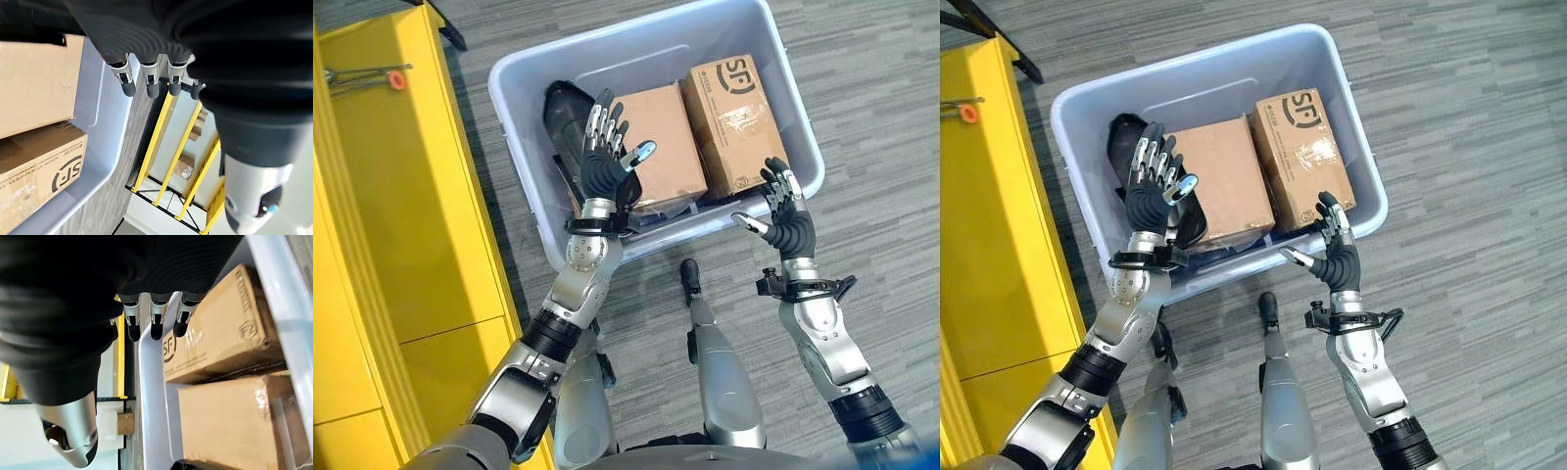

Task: Move parts from the plastic box to the shelf.

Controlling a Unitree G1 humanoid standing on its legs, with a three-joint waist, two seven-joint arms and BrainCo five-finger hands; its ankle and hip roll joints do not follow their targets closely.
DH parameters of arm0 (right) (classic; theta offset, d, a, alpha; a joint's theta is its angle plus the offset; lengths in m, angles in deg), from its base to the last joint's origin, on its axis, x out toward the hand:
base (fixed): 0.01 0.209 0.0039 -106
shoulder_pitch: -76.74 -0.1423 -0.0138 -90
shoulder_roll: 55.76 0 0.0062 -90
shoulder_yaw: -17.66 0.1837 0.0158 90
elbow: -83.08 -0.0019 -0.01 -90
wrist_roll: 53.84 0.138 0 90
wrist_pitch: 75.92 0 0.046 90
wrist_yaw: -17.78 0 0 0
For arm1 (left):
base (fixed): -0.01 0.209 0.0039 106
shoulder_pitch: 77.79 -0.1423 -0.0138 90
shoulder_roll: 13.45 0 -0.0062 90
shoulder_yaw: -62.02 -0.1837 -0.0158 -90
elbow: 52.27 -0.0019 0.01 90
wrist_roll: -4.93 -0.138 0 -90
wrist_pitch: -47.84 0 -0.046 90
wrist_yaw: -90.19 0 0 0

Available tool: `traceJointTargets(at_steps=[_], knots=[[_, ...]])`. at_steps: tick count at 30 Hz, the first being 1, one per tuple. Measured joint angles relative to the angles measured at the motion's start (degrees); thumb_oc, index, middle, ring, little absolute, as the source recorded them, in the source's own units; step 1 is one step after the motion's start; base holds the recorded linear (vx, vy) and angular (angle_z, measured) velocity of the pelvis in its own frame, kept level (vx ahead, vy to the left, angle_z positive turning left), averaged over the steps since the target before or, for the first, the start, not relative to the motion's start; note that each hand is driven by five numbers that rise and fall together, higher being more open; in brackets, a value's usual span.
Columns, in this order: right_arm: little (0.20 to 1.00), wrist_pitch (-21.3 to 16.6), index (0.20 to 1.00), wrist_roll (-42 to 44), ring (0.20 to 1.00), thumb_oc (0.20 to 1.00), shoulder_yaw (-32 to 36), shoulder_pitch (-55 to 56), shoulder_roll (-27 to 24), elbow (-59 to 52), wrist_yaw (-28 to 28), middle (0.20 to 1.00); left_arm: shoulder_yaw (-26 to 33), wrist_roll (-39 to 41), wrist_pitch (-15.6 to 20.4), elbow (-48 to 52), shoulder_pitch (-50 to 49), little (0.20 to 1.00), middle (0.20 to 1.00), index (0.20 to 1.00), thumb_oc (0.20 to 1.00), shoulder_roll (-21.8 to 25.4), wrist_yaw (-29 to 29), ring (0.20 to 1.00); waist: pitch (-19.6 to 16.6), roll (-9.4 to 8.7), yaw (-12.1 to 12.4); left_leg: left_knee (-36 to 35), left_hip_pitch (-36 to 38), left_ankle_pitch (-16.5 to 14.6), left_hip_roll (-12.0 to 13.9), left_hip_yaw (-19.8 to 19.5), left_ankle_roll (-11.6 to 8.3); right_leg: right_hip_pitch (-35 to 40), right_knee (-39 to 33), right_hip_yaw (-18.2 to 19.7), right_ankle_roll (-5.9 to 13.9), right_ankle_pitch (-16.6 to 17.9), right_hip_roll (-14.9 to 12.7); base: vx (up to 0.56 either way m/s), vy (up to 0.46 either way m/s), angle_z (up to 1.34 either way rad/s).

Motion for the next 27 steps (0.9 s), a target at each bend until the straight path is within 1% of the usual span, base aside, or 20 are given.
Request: traceJointTargets(at_steps=[3, 4, 6, 9, 10, 11, 12, 17, 18, 20, 21, 27], knots=[[1.000, -0.49, 1.000, 0.00, 1.000, 1.000, -0.23, -0.02, 0.00, 0.00, -0.33, 1.000, 0.77, -0.12, 0.05, -1.57, 0.06, 1.000, 1.000, 1.000, 1.000, -0.37, 2.54, 1.000, -0.01, -0.10, -0.19, 0.00, -0.11, 0.00, 0.21, 0.65, 0.00, -0.55, 0.00, 0.63, -0.12, 0.20, 0.24, 0.00, -0.010, -0.11], [1.000, -0.76, 1.000, 0.01, 1.000, 1.000, -0.28, -0.16, 0.00, 0.00, -0.65, 1.000, 2.39, -1.68, 0.04, -2.73, -0.16, 1.000, 1.000, 1.000, 1.000, -0.27, 4.61, 1.000, 0.12, -0.36, -0.13, 0.00, -0.14, 0.01, 0.42, 1.21, -0.03, -0.84, 0.00, 1.01, -0.26, 0.37, 0.45, 0.01, 0.000, -0.13], [1.000, -0.99, 1.000, 0.01, 1.000, 1.000, -0.57, -0.14, -0.01, 0.01, -1.53, 1.000, 4.12, -2.38, 0.06, -3.47, -0.14, 1.000, 1.000, 1.000, 1.000, -0.15, 6.75, 1.000, 0.37, -0.86, -0.25, 0.00, -0.15, 0.10, 0.67, 1.31, -0.17, -0.93, 0.00, 1.12, -0.37, 0.47, 0.70, 0.00, -0.004, -0.07], [1.000, -1.26, 1.000, 0.01, 1.000, 1.000, -0.61, -0.19, -0.01, 0.01, -1.86, 1.000, 5.21, -4.60, 0.08, -3.65, -0.12, 1.000, 1.000, 1.000, 1.000, 0.73, 9.05, 1.000, 0.42, -1.01, -0.18, 0.00, -0.16, 0.13, 0.71, 1.30, -0.21, -0.94, 0.00, 1.11, -0.40, 0.51, 0.73, 0.00, 0.000, 0.00], [1.000, -1.49, 1.000, 0.01, 1.000, 1.000, -0.76, -0.22, -0.01, 0.01, -1.92, 1.000, 5.69, -6.72, 0.09, -3.62, -0.10, 1.000, 1.000, 1.000, 1.000, 0.91, 10.75, 1.000, 0.43, -1.07, -0.13, 0.00, -0.20, 0.13, 0.71, 1.30, -0.22, -0.97, 0.00, 1.11, -0.40, 0.52, 0.73, 0.00, 0.000, 0.00], [1.000, -1.74, 1.000, 0.01, 1.000, 1.000, -0.75, -0.22, -0.01, 0.01, -2.02, 1.000, 6.02, -7.04, 0.09, -3.62, -0.12, 1.000, 1.000, 1.000, 1.000, 1.24, 11.40, 1.000, 0.42, -1.10, -0.10, -0.01, -0.21, 0.13, 0.71, 1.30, -0.22, -0.97, 0.00, 1.11, -0.39, 0.52, 0.74, 0.00, 0.000, 0.00], [1.000, -1.91, 1.000, 0.01, 1.000, 1.000, -0.76, -0.22, -0.01, 0.01, -2.23, 1.000, 6.55, -9.56, 0.07, -3.51, -0.14, 1.000, 1.000, 1.000, 1.000, 1.84, 12.87, 1.000, 0.44, -1.21, -0.07, -0.01, -0.22, 0.13, 0.73, 1.30, -0.22, -0.99, -0.01, 1.11, -0.40, 0.52, 0.76, 0.00, 0.000, 0.00], [1.000, -2.50, 1.000, 0.04, 1.000, 1.000, -0.80, -0.21, -0.01, 0.01, -2.35, 1.000, 7.04, -17.12, -0.05, -1.30, -1.24, 1.000, 1.000, 1.000, 1.000, 3.45, 17.08, 1.000, 0.77, -2.17, -0.07, -0.01, -0.37, 0.12, 0.75, 1.37, -0.23, -1.19, -0.01, 1.19, -0.40, 0.52, 0.78, 0.00, 0.000, 0.00], [1.000, -2.50, 1.000, 0.05, 1.000, 1.000, -0.80, -0.21, -0.01, 0.01, -2.39, 1.000, 7.14, -17.94, -0.07, -1.13, -1.41, 1.000, 1.000, 1.000, 1.000, 3.45, 17.50, 1.000, 0.78, -2.21, -0.03, -0.01, -0.38, 0.12, 0.75, 1.37, -0.23, -1.19, -0.01, 1.18, -0.40, 0.52, 0.78, 0.00, 0.000, 0.00], [1.000, -3.10, 1.000, 0.05, 1.000, 1.000, -0.81, -0.22, -0.01, 0.01, -2.73, 1.000, 7.55, -22.09, -0.17, 0.98, -2.87, 1.000, 1.000, 1.000, 1.000, 3.68, 20.15, 1.000, 0.82, -2.28, 0.19, -0.01, -0.54, 0.12, 0.76, 1.31, -0.24, -1.21, -0.21, 1.09, -0.40, 0.53, 0.77, 0.00, 0.000, 0.00], [1.000, -3.43, 1.000, 0.05, 1.000, 1.000, -0.85, -0.27, -0.01, 0.01, -2.89, 1.000, 7.68, -22.60, -0.18, 1.11, -3.36, 1.000, 1.000, 1.000, 1.000, 3.92, 21.26, 1.000, 0.82, -2.28, 0.32, -0.01, -0.68, 0.11, 0.76, 1.31, -0.25, -1.21, -0.46, 1.08, -0.43, 0.66, 0.77, 0.00, 0.000, 0.00], [1.000, -3.74, 1.000, 0.07, 1.000, 1.000, -0.87, -0.25, -0.01, 0.01, -3.94, 1.000, 7.51, -24.67, -0.34, 1.09, -3.83, 1.000, 1.000, 1.000, 1.000, 3.88, 22.51, 1.000, 0.82, -2.28, 0.23, -0.01, -0.95, 0.10, 0.76, 1.32, -0.26, -1.49, -0.48, 1.07, -0.43, 0.67, 0.77, 0.00, 0.000, 0.00]])
